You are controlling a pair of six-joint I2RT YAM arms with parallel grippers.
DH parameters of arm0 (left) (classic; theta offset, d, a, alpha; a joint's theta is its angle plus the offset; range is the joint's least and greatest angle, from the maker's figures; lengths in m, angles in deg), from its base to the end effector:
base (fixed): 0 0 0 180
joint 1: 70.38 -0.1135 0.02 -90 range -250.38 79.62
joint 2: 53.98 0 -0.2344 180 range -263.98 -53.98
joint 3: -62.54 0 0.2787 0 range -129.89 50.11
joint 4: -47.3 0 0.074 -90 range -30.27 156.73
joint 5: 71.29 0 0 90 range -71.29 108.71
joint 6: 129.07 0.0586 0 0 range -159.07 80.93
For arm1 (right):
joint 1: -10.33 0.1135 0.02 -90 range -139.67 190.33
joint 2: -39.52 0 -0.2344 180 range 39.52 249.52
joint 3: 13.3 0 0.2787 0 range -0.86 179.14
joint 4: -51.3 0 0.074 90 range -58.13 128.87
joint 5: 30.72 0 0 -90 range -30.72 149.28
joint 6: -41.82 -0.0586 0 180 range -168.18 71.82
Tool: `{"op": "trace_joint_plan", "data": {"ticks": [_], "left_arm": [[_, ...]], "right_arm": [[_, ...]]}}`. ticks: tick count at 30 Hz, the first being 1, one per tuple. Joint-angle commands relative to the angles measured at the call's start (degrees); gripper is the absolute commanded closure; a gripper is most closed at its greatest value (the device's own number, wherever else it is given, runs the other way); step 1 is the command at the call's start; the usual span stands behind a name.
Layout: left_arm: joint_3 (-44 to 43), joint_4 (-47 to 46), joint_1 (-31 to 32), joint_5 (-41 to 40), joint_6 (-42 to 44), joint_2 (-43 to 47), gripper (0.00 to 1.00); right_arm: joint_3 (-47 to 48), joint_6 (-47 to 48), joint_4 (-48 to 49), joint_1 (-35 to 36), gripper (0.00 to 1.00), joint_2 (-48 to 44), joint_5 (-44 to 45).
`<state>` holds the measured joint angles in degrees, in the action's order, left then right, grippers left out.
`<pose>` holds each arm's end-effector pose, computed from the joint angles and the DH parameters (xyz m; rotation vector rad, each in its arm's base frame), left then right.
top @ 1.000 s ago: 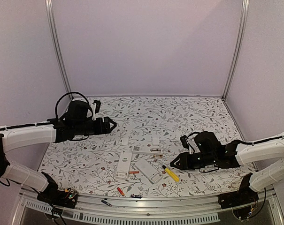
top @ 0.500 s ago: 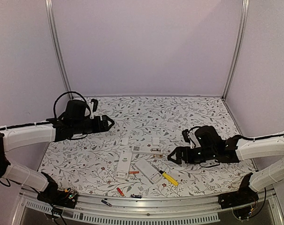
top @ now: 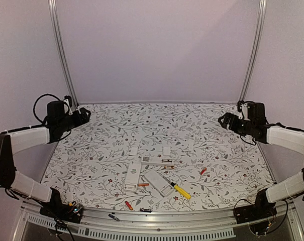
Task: Unload the batteries from the remote control
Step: Reset both arms
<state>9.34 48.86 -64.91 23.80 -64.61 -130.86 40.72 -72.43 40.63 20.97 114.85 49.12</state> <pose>0.3397 -0.0378 0.1734 -0.2982 2.0143 -0.4322 0.3244 0.0715 0.1692 0.1506 2.1633 0.5438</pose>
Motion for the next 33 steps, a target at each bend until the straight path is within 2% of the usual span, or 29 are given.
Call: {"op": "trace_joint_plan", "data": {"ticks": [1,3,7,15,19,23,28,33], "left_arm": [[6.4,-8.5,-8.9,-4.0,3.7,4.7,0.03],[10.2,-12.2,-10.9,-11.5,5.4,6.8,0.00],[16.6,-19.9,-12.0,-14.0,9.7,8.1,0.01],[20.2,-34.1,-11.0,-12.9,15.3,0.6,0.00],[21.7,-43.5,-8.7,-14.4,19.1,-2.3,0.00],[22.6,-52.2,-6.9,-14.7,22.4,-7.8,0.00],[20.9,-53.5,-2.6,-21.8,25.4,-11.6,0.00],[21.4,-54.2,-2.4,-22.6,25.5,-11.5,0.00]], "right_arm": [[-2.9,4.7,5.9,-13.9,0.01,-1.2,-4.9],[-5.5,4.8,10.5,-19.2,0.01,-2.8,-6.3],[-10.8,5.0,19.9,-25.2,0.01,-4.9,-4.2],[-23.6,8.0,44.7,-25.4,0.01,-3.8,7.2],[-27.9,10.4,54.7,-25.3,0.01,-1.4,8.7],[-32.4,11.0,69.4,-25.4,0.01,1.3,7.5],[-32.2,12.7,71.6,-24.9,0.01,4.1,4.2],[-32.7,16.0,74.5,-21.5,0.01,6.3,6.7]]}}
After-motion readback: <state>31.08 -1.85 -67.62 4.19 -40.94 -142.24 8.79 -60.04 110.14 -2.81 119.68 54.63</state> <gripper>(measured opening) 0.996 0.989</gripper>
